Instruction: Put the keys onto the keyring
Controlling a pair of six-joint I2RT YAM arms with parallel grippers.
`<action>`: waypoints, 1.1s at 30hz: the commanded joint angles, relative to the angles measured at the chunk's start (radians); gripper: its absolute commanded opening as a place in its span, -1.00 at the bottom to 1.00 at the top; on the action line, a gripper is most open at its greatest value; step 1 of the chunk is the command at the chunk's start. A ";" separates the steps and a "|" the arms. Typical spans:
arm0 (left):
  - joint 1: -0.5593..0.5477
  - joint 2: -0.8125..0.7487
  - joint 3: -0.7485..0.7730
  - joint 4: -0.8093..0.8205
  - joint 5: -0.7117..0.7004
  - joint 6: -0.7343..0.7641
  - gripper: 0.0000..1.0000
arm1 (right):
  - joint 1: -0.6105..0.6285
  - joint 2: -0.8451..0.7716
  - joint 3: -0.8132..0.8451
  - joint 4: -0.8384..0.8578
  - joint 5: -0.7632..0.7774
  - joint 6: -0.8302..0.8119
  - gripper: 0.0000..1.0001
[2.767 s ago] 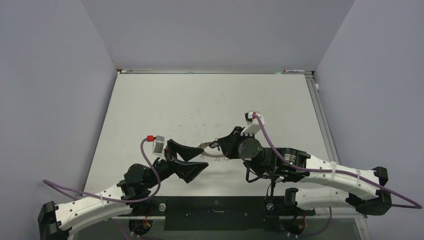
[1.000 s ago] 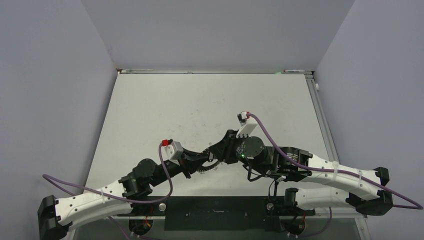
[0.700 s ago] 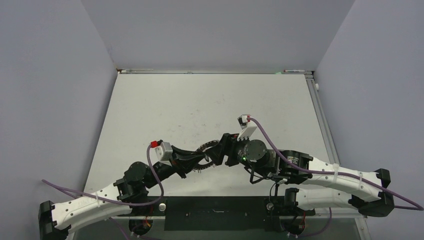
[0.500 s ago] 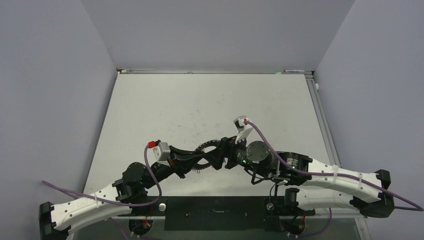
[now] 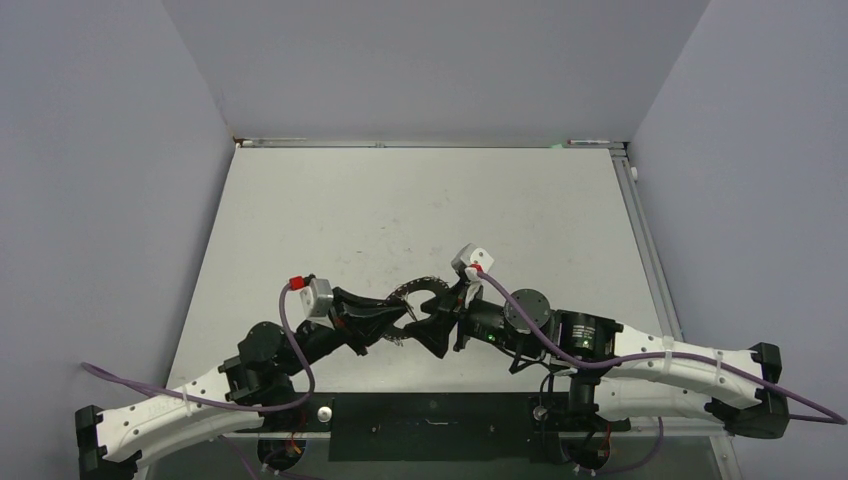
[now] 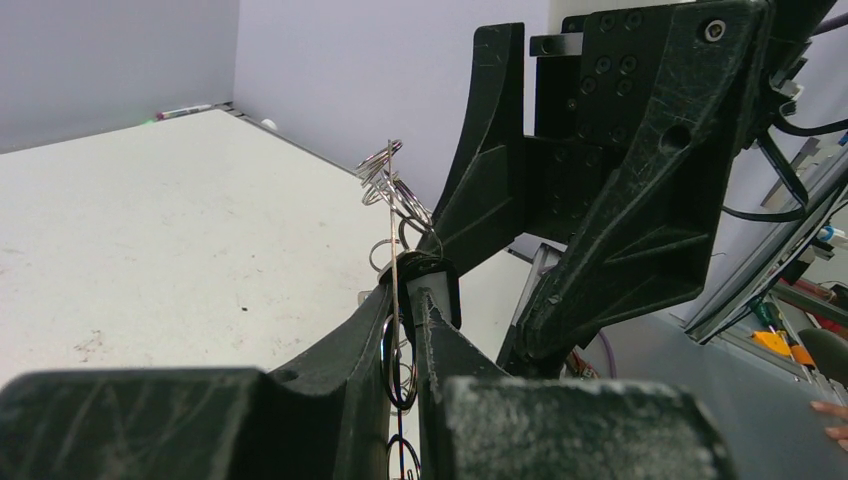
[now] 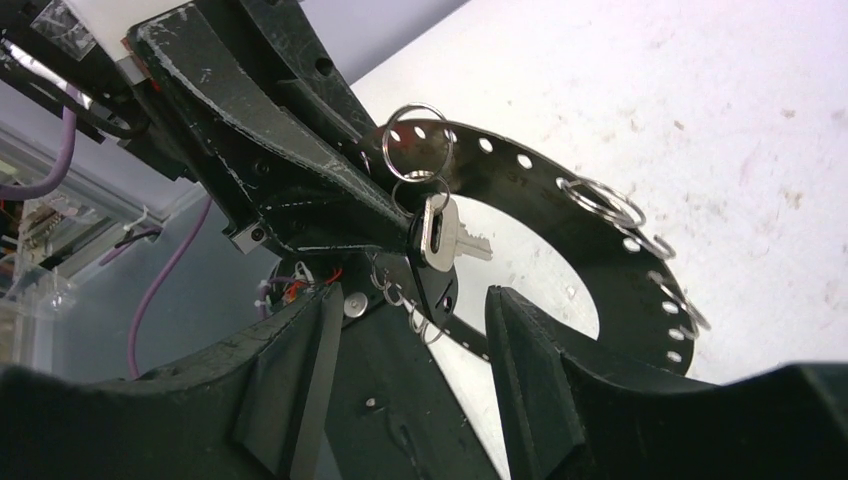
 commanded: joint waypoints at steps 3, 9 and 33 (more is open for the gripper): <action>-0.005 0.014 0.075 0.052 0.037 -0.036 -1.00 | -0.007 -0.042 -0.038 0.144 -0.061 -0.194 0.03; -0.005 0.021 0.087 0.063 0.061 -0.056 -1.00 | -0.005 -0.055 -0.089 0.224 -0.105 -0.315 -0.04; -0.005 0.022 0.097 0.062 0.115 -0.073 -1.00 | -0.004 -0.079 -0.208 0.435 -0.073 -0.497 -0.09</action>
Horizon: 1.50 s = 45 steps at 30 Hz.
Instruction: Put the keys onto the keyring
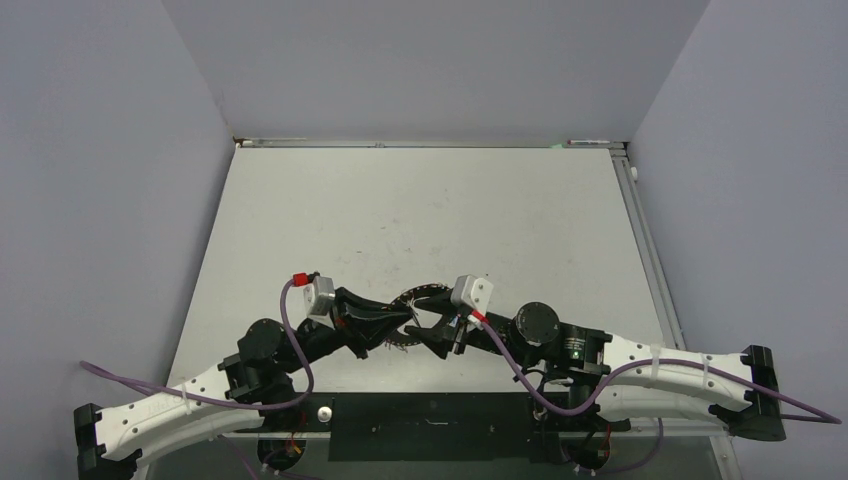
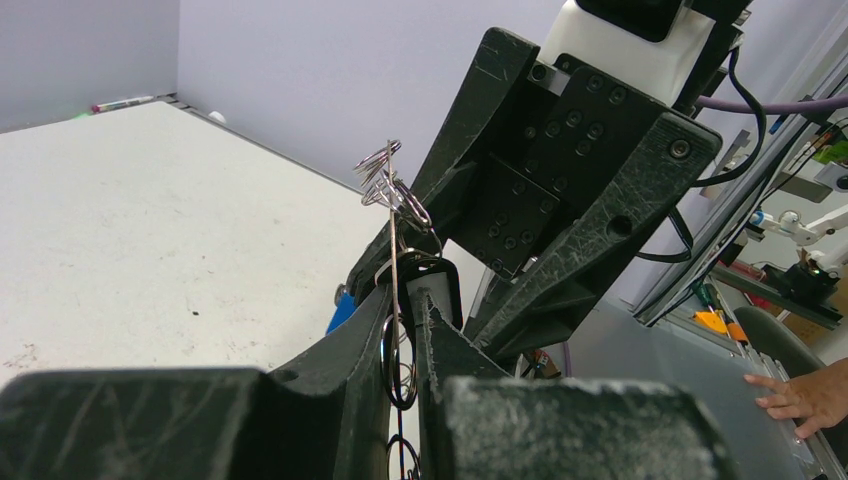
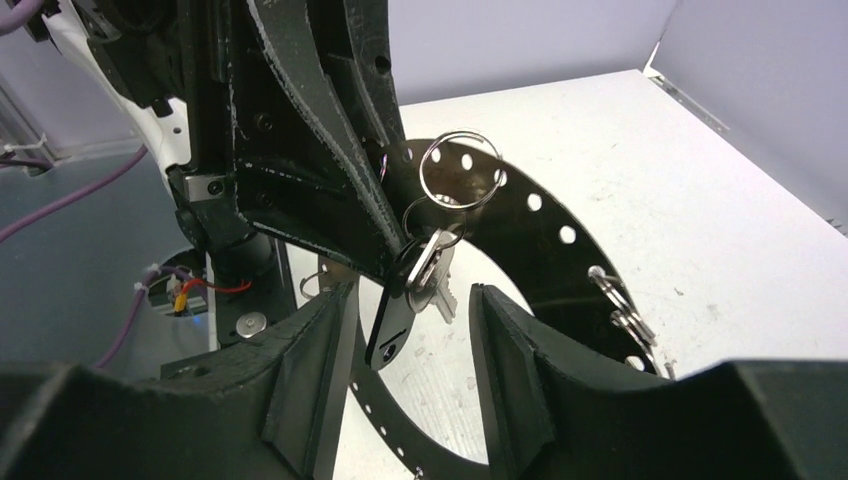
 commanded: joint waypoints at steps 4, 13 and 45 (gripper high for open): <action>-0.005 -0.008 0.058 0.061 0.029 -0.017 -1.00 | -0.005 -0.025 -0.010 0.092 0.024 -0.053 -0.30; -0.005 -0.017 0.061 0.048 0.026 -0.013 -1.00 | -0.005 0.003 0.031 0.024 0.025 -0.042 -0.74; -0.005 -0.114 0.277 -0.538 -0.107 0.371 0.92 | -0.008 0.107 0.461 -0.507 -0.038 0.429 -0.89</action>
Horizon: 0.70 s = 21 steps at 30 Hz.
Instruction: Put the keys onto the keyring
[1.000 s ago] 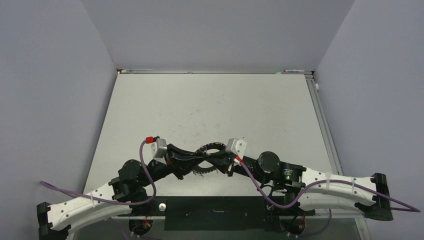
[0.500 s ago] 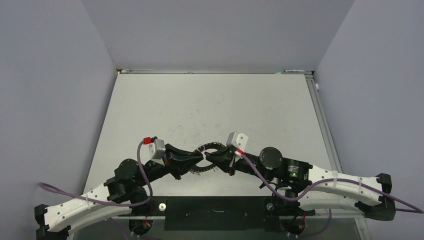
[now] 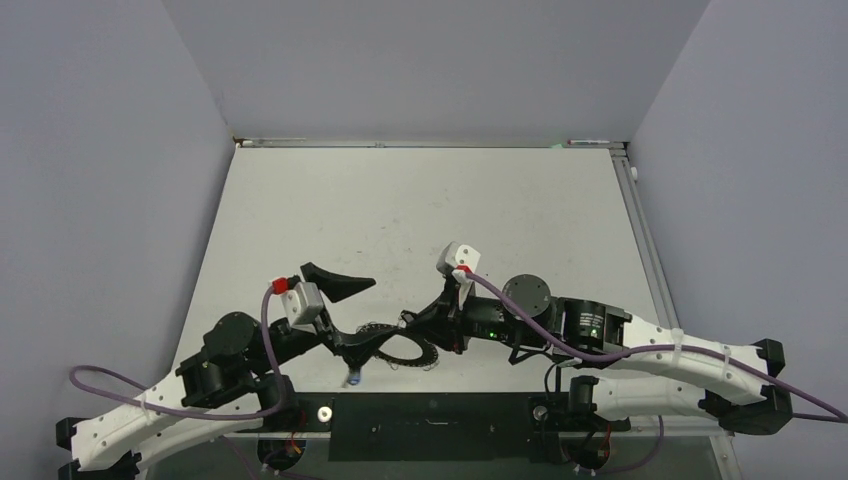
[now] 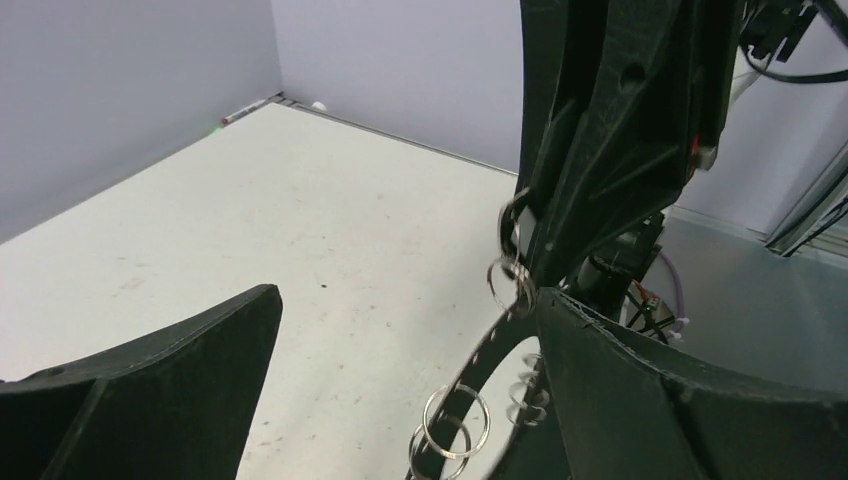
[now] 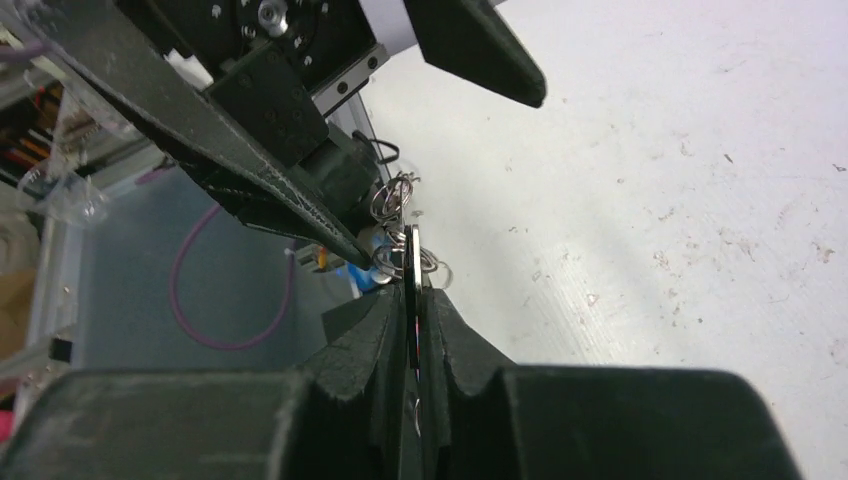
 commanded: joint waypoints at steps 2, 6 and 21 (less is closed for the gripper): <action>-0.005 -0.073 0.018 -0.096 -0.069 0.134 0.92 | -0.009 0.015 0.130 -0.064 0.060 0.161 -0.89; -0.004 -0.138 -0.063 -0.049 -0.073 0.164 0.92 | -0.009 0.040 0.178 -0.140 0.065 0.166 -0.89; 0.007 -0.251 -0.127 -0.071 0.093 0.204 0.91 | -0.008 0.082 0.231 -0.276 0.027 0.138 -0.89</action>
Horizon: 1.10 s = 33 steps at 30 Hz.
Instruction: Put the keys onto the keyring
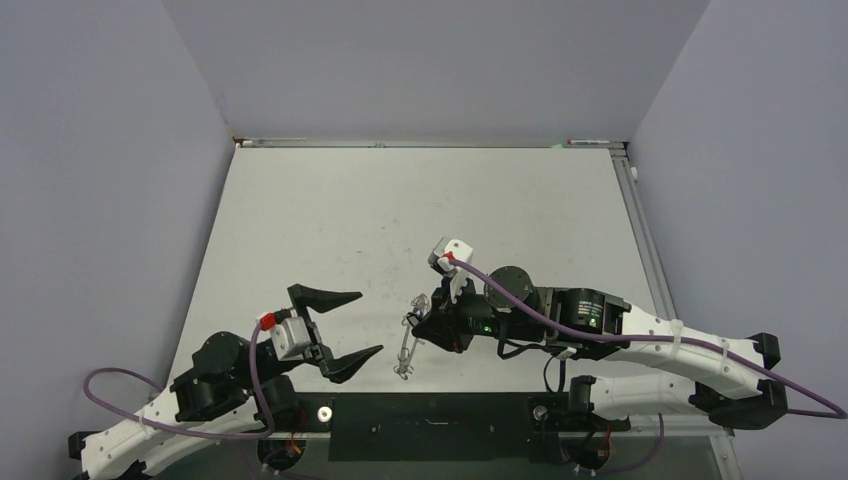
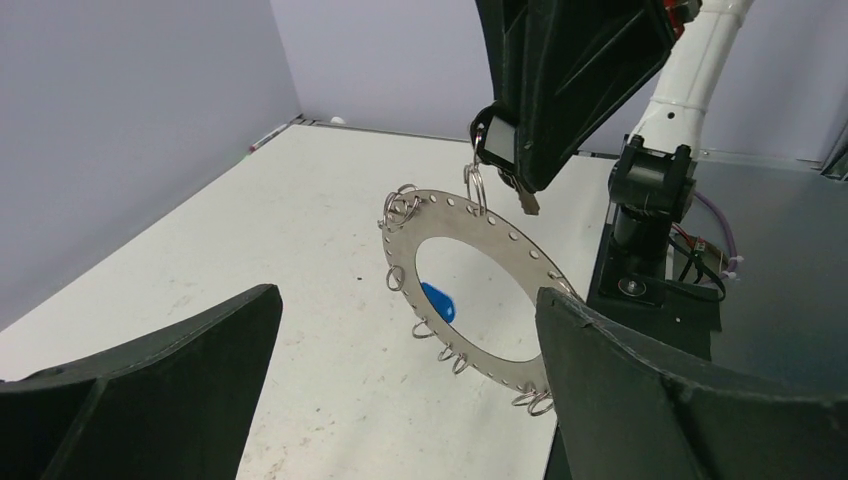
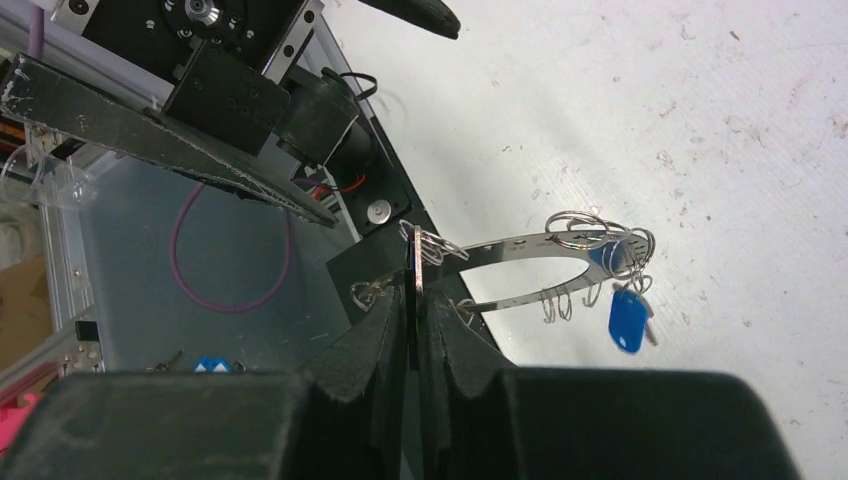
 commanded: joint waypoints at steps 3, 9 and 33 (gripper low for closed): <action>0.015 0.000 -0.005 0.029 0.096 0.004 0.81 | -0.002 0.007 0.071 -0.007 -0.037 -0.008 -0.89; 0.033 0.028 -0.018 0.097 0.189 -0.049 0.35 | -0.003 0.009 0.081 -0.007 -0.091 -0.012 -0.90; 0.094 -0.048 -0.005 -0.016 -0.383 0.051 0.81 | -0.257 0.322 0.151 0.008 -0.078 0.154 -0.90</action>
